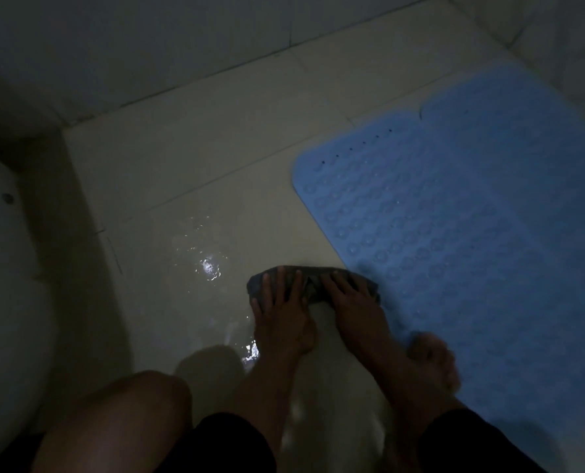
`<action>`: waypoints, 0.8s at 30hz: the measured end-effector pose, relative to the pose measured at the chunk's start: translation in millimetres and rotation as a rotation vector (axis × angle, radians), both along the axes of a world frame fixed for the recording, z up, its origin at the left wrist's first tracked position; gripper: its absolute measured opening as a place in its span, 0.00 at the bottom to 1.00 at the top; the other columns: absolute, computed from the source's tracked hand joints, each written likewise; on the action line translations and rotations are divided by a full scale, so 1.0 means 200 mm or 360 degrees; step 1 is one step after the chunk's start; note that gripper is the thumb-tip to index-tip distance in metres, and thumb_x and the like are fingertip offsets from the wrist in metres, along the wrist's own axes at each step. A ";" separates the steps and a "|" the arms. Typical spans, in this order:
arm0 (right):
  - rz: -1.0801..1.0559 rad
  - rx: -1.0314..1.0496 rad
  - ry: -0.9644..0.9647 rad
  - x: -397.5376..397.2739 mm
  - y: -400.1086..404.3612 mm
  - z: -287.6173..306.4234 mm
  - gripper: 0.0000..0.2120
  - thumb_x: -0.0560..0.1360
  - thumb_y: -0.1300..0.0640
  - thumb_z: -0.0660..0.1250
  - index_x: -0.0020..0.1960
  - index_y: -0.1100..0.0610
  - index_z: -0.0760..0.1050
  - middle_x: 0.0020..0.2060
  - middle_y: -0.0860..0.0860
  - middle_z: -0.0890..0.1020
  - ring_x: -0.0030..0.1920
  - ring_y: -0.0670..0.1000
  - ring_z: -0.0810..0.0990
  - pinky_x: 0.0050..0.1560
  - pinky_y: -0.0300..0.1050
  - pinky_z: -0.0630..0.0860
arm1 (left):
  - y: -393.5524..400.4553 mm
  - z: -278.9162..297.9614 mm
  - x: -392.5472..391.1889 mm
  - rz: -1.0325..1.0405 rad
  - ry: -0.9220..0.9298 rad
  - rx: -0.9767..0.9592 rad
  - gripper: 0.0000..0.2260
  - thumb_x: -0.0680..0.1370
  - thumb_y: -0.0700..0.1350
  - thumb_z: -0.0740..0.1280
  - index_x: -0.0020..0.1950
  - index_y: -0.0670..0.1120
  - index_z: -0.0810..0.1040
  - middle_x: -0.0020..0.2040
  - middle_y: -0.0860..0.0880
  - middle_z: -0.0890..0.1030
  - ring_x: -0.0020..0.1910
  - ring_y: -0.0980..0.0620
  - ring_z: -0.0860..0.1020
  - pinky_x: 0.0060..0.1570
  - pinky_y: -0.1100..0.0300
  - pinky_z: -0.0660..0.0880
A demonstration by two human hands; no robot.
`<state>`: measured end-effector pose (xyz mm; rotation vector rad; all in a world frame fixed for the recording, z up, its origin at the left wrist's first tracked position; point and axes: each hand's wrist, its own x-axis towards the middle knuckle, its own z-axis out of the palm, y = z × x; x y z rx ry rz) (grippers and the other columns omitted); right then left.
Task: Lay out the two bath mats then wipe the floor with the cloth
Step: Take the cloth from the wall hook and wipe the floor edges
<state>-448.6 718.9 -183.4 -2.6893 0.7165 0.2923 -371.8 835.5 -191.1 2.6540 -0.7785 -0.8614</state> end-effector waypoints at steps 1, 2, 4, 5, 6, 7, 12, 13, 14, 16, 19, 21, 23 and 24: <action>0.0022 -0.0015 -0.0010 0.05 -0.02 0.01 0.25 0.74 0.61 0.52 0.68 0.59 0.74 0.65 0.59 0.78 0.63 0.68 0.75 0.55 0.60 0.78 | 0.00 -0.01 0.05 -0.0004 -0.0028 -0.0005 0.27 0.80 0.56 0.43 0.80 0.57 0.44 0.81 0.50 0.39 0.80 0.45 0.37 0.76 0.40 0.45; 0.0056 -0.0037 -0.0024 0.10 -0.03 0.01 0.24 0.74 0.62 0.54 0.68 0.58 0.75 0.64 0.59 0.78 0.62 0.68 0.76 0.53 0.58 0.79 | 0.00 -0.01 0.09 -0.0003 -0.0067 -0.0013 0.30 0.77 0.58 0.38 0.80 0.57 0.45 0.81 0.50 0.40 0.80 0.44 0.38 0.76 0.40 0.47; 0.0155 -0.0081 -0.0025 0.19 -0.07 0.02 0.23 0.74 0.63 0.58 0.69 0.57 0.73 0.65 0.57 0.77 0.62 0.66 0.75 0.51 0.56 0.79 | -0.02 -0.01 0.18 -0.0026 -0.0095 0.0026 0.30 0.77 0.58 0.38 0.80 0.56 0.45 0.81 0.49 0.41 0.80 0.43 0.39 0.76 0.39 0.48; 0.0200 -0.0088 -0.0017 0.24 -0.09 0.01 0.23 0.75 0.63 0.60 0.69 0.57 0.72 0.66 0.56 0.76 0.63 0.65 0.73 0.51 0.56 0.78 | -0.03 -0.02 0.23 -0.0031 -0.0072 0.0038 0.27 0.81 0.56 0.43 0.80 0.56 0.45 0.81 0.48 0.40 0.80 0.43 0.38 0.76 0.38 0.48; 0.0233 -0.0096 -0.0014 0.28 -0.11 0.02 0.22 0.75 0.63 0.59 0.68 0.56 0.72 0.65 0.56 0.76 0.62 0.64 0.73 0.50 0.56 0.77 | -0.05 -0.02 0.27 -0.0018 -0.0040 0.0044 0.26 0.83 0.53 0.48 0.80 0.55 0.44 0.81 0.48 0.39 0.80 0.43 0.37 0.76 0.37 0.47; 0.0255 -0.0096 -0.0013 0.32 -0.13 0.02 0.22 0.75 0.61 0.55 0.67 0.56 0.73 0.64 0.56 0.77 0.61 0.63 0.73 0.49 0.56 0.78 | -0.06 -0.01 0.31 0.0001 -0.0013 0.0047 0.27 0.83 0.51 0.52 0.80 0.55 0.44 0.81 0.48 0.38 0.79 0.43 0.36 0.75 0.37 0.46; 0.0348 -0.0065 -0.0032 0.51 -0.23 0.02 0.21 0.76 0.60 0.54 0.67 0.54 0.71 0.64 0.54 0.75 0.62 0.61 0.70 0.52 0.58 0.74 | -0.15 0.00 0.46 0.0154 -0.0021 0.0032 0.25 0.84 0.52 0.51 0.81 0.55 0.47 0.81 0.48 0.40 0.79 0.43 0.37 0.74 0.36 0.45; 0.0357 -0.0045 -0.0056 0.55 -0.25 0.01 0.21 0.76 0.61 0.57 0.68 0.53 0.70 0.65 0.53 0.75 0.63 0.61 0.69 0.53 0.57 0.74 | -0.18 0.00 0.50 0.0171 -0.0034 0.0029 0.25 0.84 0.52 0.50 0.81 0.55 0.48 0.82 0.48 0.41 0.80 0.42 0.38 0.74 0.36 0.46; 0.0365 -0.0029 -0.0079 0.59 -0.27 0.02 0.21 0.76 0.61 0.58 0.69 0.53 0.69 0.65 0.53 0.74 0.63 0.61 0.68 0.53 0.57 0.73 | -0.20 0.00 0.54 0.0183 -0.0043 0.0026 0.25 0.84 0.52 0.51 0.81 0.55 0.47 0.82 0.47 0.41 0.80 0.42 0.38 0.74 0.35 0.46; 0.0394 -0.0028 -0.0115 0.68 -0.32 0.02 0.23 0.75 0.63 0.59 0.69 0.54 0.70 0.63 0.54 0.75 0.63 0.62 0.69 0.50 0.56 0.72 | -0.23 -0.01 0.62 0.0207 -0.0043 0.0023 0.25 0.84 0.52 0.50 0.81 0.54 0.47 0.81 0.47 0.41 0.79 0.42 0.38 0.74 0.35 0.45; 0.0446 -0.0076 -0.0186 0.81 -0.38 0.00 0.21 0.72 0.63 0.60 0.65 0.56 0.72 0.57 0.55 0.77 0.57 0.62 0.72 0.44 0.54 0.73 | -0.28 -0.03 0.76 0.0247 -0.0061 0.0027 0.25 0.85 0.53 0.50 0.81 0.55 0.47 0.82 0.48 0.41 0.79 0.42 0.38 0.74 0.35 0.44; 0.0434 -0.0066 -0.0261 0.90 -0.41 -0.02 0.20 0.71 0.61 0.59 0.62 0.57 0.73 0.52 0.56 0.77 0.52 0.63 0.74 0.40 0.54 0.74 | -0.32 -0.04 0.85 0.0257 -0.0071 0.0058 0.24 0.85 0.53 0.49 0.80 0.55 0.47 0.82 0.48 0.41 0.79 0.42 0.37 0.74 0.35 0.44; 0.0437 -0.0047 -0.0268 0.98 -0.43 -0.02 0.20 0.70 0.60 0.59 0.61 0.57 0.73 0.52 0.57 0.76 0.51 0.63 0.74 0.40 0.54 0.73 | -0.36 -0.03 0.93 0.0264 -0.0080 0.0090 0.25 0.85 0.54 0.50 0.80 0.55 0.46 0.81 0.48 0.40 0.79 0.42 0.37 0.74 0.35 0.43; 0.0441 -0.0033 -0.0229 1.02 -0.44 0.00 0.20 0.70 0.61 0.61 0.62 0.57 0.73 0.53 0.57 0.76 0.53 0.62 0.73 0.42 0.54 0.73 | -0.38 -0.03 0.97 0.0273 -0.0069 0.0114 0.26 0.85 0.54 0.51 0.80 0.55 0.46 0.81 0.48 0.40 0.79 0.42 0.37 0.74 0.35 0.43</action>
